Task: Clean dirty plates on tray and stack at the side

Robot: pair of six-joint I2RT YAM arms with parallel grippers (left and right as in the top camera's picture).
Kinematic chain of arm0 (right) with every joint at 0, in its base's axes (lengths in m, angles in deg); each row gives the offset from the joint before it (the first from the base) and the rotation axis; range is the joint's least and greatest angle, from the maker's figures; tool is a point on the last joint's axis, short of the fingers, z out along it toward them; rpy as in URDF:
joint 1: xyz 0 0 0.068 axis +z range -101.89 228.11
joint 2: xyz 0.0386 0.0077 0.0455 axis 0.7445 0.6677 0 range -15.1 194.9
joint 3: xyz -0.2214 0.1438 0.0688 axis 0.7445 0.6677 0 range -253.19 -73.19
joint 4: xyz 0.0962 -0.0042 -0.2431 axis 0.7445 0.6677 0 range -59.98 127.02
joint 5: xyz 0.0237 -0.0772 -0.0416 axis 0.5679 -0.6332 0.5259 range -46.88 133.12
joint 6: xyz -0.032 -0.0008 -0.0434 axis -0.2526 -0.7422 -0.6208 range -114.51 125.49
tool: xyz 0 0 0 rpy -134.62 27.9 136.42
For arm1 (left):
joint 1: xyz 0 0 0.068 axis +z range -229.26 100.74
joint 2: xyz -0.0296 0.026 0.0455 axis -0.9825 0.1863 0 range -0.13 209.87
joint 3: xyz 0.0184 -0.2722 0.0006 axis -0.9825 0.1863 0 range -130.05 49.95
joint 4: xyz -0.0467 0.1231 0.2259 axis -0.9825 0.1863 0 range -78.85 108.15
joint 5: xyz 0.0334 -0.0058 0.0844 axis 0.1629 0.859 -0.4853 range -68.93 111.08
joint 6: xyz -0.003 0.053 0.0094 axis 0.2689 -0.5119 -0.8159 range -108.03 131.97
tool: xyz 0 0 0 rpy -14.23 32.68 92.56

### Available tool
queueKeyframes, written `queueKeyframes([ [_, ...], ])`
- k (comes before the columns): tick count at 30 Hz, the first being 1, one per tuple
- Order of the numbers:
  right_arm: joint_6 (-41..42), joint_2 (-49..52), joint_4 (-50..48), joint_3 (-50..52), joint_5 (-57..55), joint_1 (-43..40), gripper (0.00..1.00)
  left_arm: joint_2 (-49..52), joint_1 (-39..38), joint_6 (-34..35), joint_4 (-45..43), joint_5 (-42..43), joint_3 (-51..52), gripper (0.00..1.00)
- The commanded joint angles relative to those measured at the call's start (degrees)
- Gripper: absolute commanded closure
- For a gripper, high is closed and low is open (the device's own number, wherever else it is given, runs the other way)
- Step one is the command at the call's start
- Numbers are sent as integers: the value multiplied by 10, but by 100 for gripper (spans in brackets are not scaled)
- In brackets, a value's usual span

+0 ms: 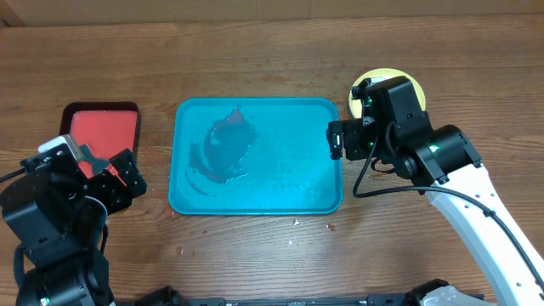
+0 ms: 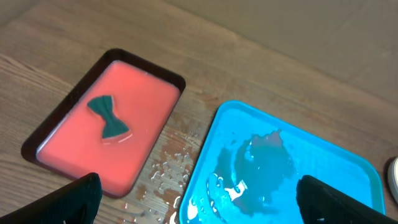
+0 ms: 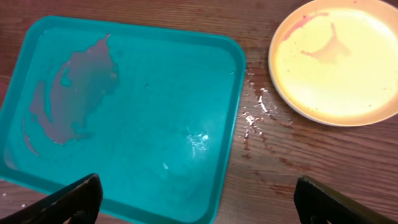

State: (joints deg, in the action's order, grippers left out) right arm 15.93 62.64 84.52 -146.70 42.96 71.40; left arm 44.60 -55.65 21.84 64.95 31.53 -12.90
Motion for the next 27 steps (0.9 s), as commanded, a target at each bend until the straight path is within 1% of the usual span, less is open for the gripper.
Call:
queueKeyframes([
  [1, -3, -11, -4, 4, -15, 0, 0, 9, 0, -5, 8, -4, 5, 0],
  [7, -2, -11, 0, 4, -13, 0, 0, 21, 0, -5, 34, -4, 6, 0],
  [13, -2, -11, 1, 4, 2, 0, 0, 29, 0, -5, 34, -4, 6, 0],
  [19, -2, -11, 45, 4, -12, -1, 0, 37, 0, -5, 34, -4, 6, 0],
  [27, -2, -11, 38, 4, -8, -11, 0, 47, 0, -5, 34, -4, 6, 0],
])
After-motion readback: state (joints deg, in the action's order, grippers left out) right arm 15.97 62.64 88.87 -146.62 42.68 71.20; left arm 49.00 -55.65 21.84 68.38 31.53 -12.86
